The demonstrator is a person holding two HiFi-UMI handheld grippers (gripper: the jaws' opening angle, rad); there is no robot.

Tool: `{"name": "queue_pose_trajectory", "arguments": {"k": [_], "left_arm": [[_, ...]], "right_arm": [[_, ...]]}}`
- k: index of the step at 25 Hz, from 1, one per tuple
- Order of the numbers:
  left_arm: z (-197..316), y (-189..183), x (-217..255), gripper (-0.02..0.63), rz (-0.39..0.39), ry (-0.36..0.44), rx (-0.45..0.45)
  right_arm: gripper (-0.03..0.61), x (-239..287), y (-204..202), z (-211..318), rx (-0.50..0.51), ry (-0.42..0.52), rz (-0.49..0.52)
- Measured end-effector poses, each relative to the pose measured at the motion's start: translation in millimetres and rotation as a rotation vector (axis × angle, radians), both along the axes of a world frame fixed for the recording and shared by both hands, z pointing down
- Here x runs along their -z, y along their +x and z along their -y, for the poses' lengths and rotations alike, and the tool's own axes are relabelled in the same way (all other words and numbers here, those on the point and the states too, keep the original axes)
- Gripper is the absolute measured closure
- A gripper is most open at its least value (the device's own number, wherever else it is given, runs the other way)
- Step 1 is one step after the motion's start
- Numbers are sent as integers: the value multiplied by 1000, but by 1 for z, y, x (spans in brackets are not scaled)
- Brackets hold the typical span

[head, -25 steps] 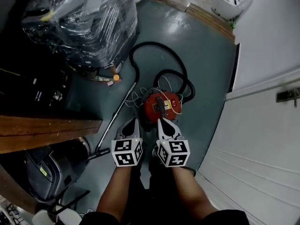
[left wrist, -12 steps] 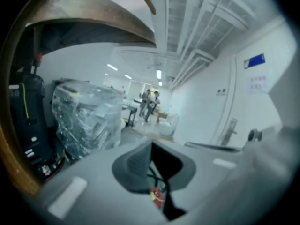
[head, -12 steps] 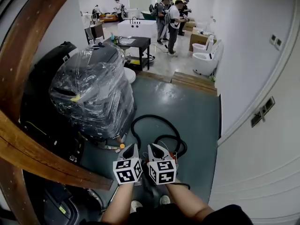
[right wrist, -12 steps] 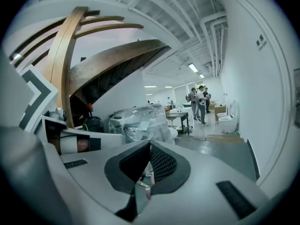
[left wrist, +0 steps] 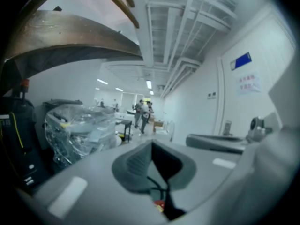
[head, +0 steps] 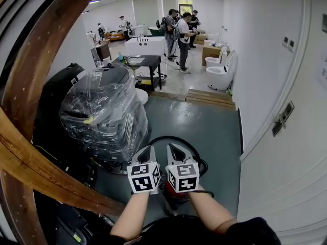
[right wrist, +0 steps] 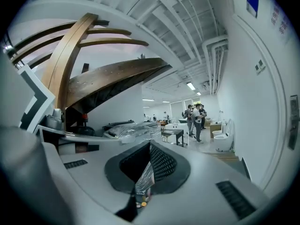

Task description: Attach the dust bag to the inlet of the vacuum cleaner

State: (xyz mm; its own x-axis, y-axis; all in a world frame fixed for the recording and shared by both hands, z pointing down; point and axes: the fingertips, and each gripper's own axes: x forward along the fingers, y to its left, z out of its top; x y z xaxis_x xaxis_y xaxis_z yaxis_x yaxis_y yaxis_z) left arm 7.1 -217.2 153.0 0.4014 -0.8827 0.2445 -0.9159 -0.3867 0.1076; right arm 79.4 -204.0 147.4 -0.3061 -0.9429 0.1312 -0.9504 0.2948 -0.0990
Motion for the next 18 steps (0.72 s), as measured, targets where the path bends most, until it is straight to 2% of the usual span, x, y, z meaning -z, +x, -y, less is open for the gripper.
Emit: {"name": "queue_pose_trajectory", "arguments": {"k": [14,18], "left_arm": [[-9,-2,-1,615,-16,4,-12],[-11,-2,-2,615,-10,3,-15]], "right_arm": [[580,-6,2,-17,-22,-15,27],[580,-9,6,-22,-50,-2,-14]]}}
